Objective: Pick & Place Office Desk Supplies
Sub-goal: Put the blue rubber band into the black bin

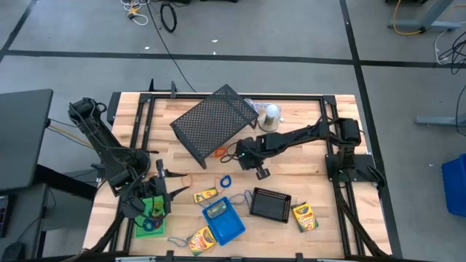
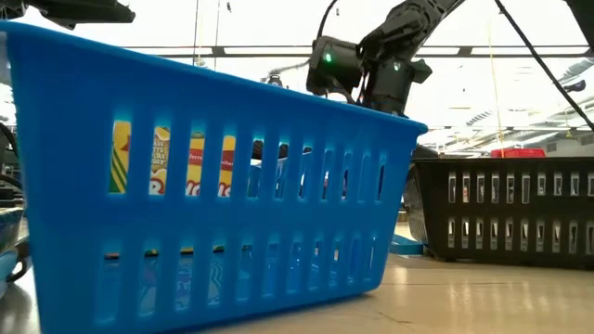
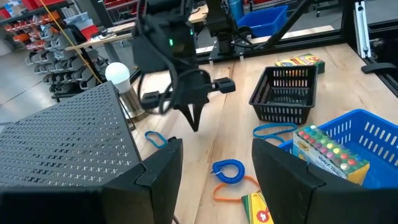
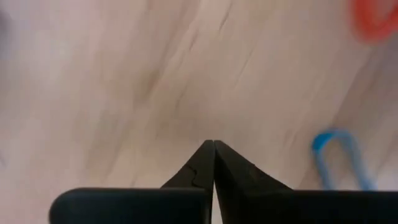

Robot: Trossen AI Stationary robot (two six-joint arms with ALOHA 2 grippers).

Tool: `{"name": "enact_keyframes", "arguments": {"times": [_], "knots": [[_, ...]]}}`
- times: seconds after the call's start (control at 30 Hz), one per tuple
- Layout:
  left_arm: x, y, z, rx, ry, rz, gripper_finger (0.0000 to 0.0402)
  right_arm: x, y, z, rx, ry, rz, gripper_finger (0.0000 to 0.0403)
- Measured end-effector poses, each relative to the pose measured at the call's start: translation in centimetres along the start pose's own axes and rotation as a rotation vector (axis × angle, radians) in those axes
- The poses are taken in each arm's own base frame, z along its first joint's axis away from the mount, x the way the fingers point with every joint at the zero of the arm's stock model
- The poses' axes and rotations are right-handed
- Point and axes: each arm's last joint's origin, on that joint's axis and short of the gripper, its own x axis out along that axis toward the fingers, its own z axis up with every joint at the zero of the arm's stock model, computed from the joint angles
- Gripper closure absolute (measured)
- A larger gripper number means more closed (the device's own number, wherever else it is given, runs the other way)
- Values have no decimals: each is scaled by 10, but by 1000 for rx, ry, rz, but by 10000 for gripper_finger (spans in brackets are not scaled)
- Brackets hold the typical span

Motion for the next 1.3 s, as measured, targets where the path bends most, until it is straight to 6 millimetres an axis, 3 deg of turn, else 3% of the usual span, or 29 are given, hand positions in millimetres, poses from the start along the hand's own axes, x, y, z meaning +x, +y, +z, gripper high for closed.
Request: {"name": "enact_keyframes", "arguments": {"times": [0.1, 0.33, 0.5, 0.8, 1.07, 1.17, 1.3], "knots": [[0, 0, 0, 0, 2, -5, 200, -2, -7, 2, 12, -28, -51, 344], [0, 0, 0, 6, 3, -9, 200, -2, -19, -3, 7, -17, -112, 208], [0, 0, 0, 4, 3, -9, 200, -2, -30, -8, 17, -16, -128, 173], [0, -1, 2, -14, -5, -10, 200, 14, -50, -22, 35, 11, -118, 204], [0, -2, 5, -4, -19, -18, 200, 19, -57, -20, 11, 29, -92, 220], [0, -3, 6, -1, -24, -21, 200, 20, -56, -22, 12, 34, -71, 259], [0, -3, 8, 12, -32, -23, 200, 20, -54, -22, 9, 44, -52, 350]]}}
